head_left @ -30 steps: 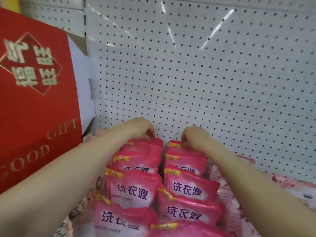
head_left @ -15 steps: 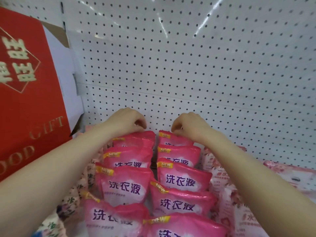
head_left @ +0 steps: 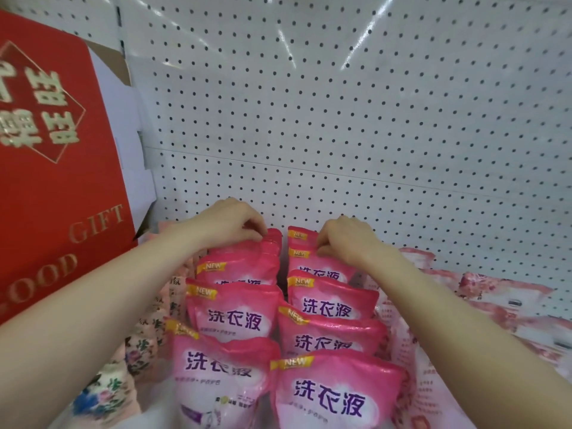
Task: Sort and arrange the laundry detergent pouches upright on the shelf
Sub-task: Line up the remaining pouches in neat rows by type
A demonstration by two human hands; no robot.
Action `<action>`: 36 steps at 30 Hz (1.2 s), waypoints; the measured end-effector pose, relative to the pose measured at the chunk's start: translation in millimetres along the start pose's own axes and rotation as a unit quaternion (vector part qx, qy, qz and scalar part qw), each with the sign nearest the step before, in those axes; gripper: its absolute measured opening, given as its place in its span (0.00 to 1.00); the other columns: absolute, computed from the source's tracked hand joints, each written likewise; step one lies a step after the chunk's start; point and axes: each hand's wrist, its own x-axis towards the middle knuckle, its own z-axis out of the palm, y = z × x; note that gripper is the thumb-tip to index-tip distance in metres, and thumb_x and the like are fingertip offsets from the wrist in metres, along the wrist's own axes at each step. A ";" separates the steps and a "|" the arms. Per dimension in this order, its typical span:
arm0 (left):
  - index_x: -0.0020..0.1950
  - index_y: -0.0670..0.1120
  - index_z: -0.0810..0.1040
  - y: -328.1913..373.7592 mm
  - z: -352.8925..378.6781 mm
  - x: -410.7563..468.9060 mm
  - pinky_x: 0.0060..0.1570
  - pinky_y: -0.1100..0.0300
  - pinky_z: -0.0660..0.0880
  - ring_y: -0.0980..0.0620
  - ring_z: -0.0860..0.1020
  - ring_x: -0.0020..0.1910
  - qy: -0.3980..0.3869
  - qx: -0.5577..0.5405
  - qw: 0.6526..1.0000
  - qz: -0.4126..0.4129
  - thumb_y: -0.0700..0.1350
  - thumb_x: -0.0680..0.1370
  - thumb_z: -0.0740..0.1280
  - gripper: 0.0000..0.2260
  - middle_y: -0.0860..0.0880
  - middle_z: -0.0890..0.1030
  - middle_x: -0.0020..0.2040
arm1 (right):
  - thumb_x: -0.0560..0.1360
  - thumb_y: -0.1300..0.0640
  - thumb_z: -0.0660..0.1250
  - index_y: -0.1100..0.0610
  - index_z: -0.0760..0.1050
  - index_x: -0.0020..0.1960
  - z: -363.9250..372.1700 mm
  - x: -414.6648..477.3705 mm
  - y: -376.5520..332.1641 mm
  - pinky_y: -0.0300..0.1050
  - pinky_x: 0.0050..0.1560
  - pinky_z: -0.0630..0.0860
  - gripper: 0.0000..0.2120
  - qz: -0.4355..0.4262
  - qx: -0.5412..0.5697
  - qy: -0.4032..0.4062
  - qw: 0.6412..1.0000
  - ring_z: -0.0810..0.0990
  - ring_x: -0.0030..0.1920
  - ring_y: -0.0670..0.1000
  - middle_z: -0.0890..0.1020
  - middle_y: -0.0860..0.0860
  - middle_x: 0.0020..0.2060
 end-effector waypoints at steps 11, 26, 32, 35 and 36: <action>0.66 0.54 0.75 14.9 -0.3 -38.3 0.55 0.59 0.76 0.58 0.79 0.48 -0.063 -0.024 0.998 -0.018 0.43 0.72 0.75 0.23 0.55 0.82 0.52 | 0.72 0.51 0.75 0.48 0.86 0.50 1.0 -57.1 -7.4 0.48 0.52 0.79 0.07 -0.019 0.108 -0.013 0.994 0.82 0.43 0.48 0.87 0.47 0.42; 0.49 0.54 0.85 0.4 10.4 -49.9 0.44 0.76 0.68 0.70 0.76 0.41 0.015 -0.045 0.999 0.011 0.38 0.70 0.75 0.12 0.60 0.83 0.43 | 0.72 0.50 0.74 0.44 0.84 0.55 9.5 -58.4 -16.6 0.44 0.50 0.77 0.11 0.014 0.132 0.047 0.990 0.80 0.45 0.47 0.83 0.43 0.40; 0.55 0.57 0.83 10.7 -1.4 -67.3 0.53 0.68 0.69 0.63 0.77 0.53 0.044 -0.051 0.998 0.013 0.45 0.73 0.74 0.12 0.61 0.83 0.52 | 0.72 0.49 0.74 0.47 0.83 0.49 -2.5 -78.5 -18.4 0.47 0.51 0.78 0.07 0.001 0.165 0.132 0.977 0.83 0.46 0.48 0.84 0.43 0.41; 0.52 0.59 0.83 23.9 -11.0 -85.0 0.54 0.69 0.72 0.69 0.78 0.50 0.046 -0.135 0.989 0.030 0.52 0.73 0.73 0.08 0.65 0.83 0.48 | 0.69 0.44 0.76 0.48 0.84 0.41 -24.0 -113.9 -25.3 0.35 0.41 0.76 0.08 -0.056 0.250 0.051 0.965 0.81 0.35 0.39 0.84 0.42 0.33; 0.51 0.59 0.84 29.7 -12.1 -90.1 0.52 0.71 0.72 0.69 0.78 0.49 0.019 -0.134 0.990 0.033 0.54 0.73 0.72 0.08 0.66 0.83 0.47 | 0.68 0.44 0.77 0.47 0.85 0.41 -25.3 -121.5 -28.5 0.33 0.38 0.75 0.07 -0.062 0.239 -0.007 0.969 0.80 0.34 0.38 0.84 0.42 0.33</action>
